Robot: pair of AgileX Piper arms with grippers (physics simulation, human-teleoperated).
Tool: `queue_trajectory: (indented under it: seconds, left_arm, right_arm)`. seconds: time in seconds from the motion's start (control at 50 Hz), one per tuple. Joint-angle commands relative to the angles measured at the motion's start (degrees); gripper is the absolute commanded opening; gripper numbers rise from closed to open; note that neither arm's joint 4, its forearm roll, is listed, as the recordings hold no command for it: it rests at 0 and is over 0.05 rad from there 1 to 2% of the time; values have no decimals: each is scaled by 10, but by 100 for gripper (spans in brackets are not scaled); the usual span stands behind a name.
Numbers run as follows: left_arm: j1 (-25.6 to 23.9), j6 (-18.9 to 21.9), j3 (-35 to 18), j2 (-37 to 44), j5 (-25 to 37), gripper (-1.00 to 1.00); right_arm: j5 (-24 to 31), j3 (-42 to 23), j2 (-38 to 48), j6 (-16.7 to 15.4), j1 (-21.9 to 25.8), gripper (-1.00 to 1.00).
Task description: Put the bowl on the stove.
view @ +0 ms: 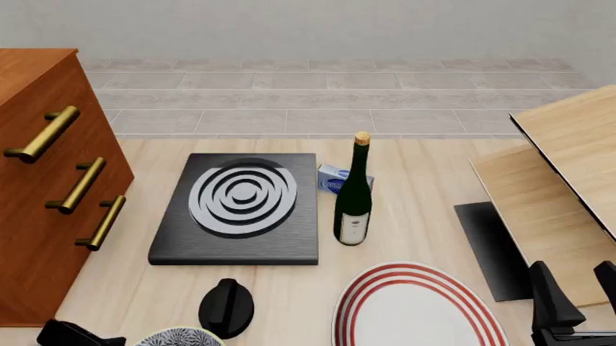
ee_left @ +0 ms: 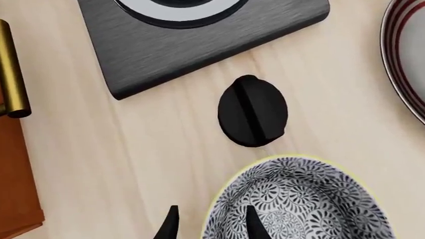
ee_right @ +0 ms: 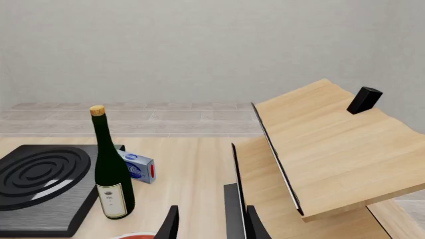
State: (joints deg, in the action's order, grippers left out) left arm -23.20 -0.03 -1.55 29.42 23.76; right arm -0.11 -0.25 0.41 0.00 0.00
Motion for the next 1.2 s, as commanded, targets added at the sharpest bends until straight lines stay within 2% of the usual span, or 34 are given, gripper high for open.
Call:
queue_trajectory:
  seconds: [0.02,0.04,0.06,0.12,0.26,0.34,0.46,0.56,0.6,0.66,0.7,0.72,0.76,0.88,0.9,0.94,1.0,1.02,1.06,1.08,1.1,1.14,1.16,1.18,1.2]
  left_arm:
    - [-1,4,12,32,-38,100]
    - [2,20,9,14,-28,100]
    - [12,33,9,3,-20,-100]
    - [-1,47,8,-2,-18,-100]
    - [-14,48,-3,12,-22,-100]
    - [-35,48,-6,47,-44,-100]
    - [-34,76,-8,88,-74,-100]
    - [-22,126,14,156,-137,-100]
    - [-31,120,11,169,-144,-100]
    - [-41,130,1,159,-121,-100]
    - [-57,124,-13,151,-97,-100]
    - [-77,140,-18,140,-84,-100]
    - [-86,140,-34,126,-58,-100]
    - [-123,162,-47,123,-28,-100]
    - [-107,184,-47,101,-11,-100]
    - [-121,180,-53,109,-6,-100]
    - [-116,189,-72,84,31,-100]
    - [-113,207,-93,57,63,-100]
    - [-118,205,-131,32,101,-100]
    - [-118,205,-131,31,102,-100]
    - [-112,217,-171,1,134,-100]
    - [-87,241,-198,-27,158,-100]
    - [-85,226,-228,-25,168,-100]
    - [-86,226,-228,-25,168,-100]
    - [-58,253,-258,-45,182,-100]
  right_arm:
    - [0,0,0,0,0,100]
    - [0,0,0,0,0,100]
    - [0,0,0,0,0,100]
    - [0,0,0,0,0,100]
    - [0,0,0,0,0,100]
    - [0,0,0,0,0,100]
    - [0,0,0,0,0,100]
    - [0,0,0,0,0,100]
    - [0,0,0,0,0,100]
    - [0,0,0,0,0,100]
    - [0,0,0,0,0,100]
    - [0,0,0,0,0,100]
    - [0,0,0,0,0,100]
    - [0,0,0,0,0,100]
    - [0,0,0,0,0,100]
    - [0,0,0,0,0,100]
    - [0,0,0,0,0,100]
    - [0,0,0,0,0,100]
    - [0,0,0,0,0,100]
    - [0,0,0,0,0,100]
    - [0,0,0,0,0,100]
    - [0,0,0,0,0,100]
    - [0,0,0,0,0,100]
    - [0,0,0,0,0,100]
    - [0,0,0,0,0,100]
